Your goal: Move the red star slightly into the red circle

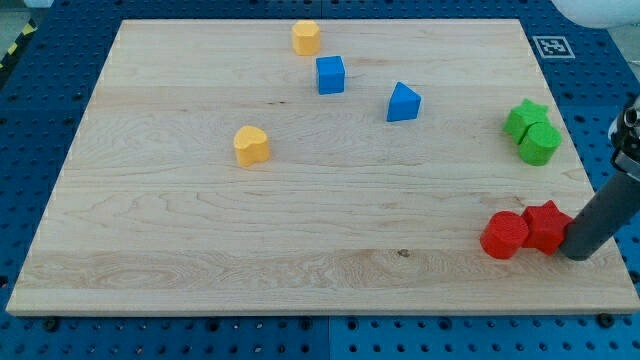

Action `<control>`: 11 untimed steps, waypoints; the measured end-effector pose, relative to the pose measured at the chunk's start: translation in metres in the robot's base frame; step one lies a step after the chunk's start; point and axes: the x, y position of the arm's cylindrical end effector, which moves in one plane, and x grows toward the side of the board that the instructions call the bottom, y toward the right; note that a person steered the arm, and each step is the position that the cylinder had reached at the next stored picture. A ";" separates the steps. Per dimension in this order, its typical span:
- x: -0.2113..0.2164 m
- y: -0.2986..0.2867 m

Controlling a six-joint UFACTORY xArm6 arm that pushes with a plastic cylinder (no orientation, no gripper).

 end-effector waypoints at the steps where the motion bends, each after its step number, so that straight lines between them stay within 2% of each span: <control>1: 0.003 -0.001; 2: 0.000 0.024; 3: -0.039 0.021; 4: -0.054 0.014; 9: -0.047 -0.032; 10: -0.089 -0.031; 11: -0.119 -0.057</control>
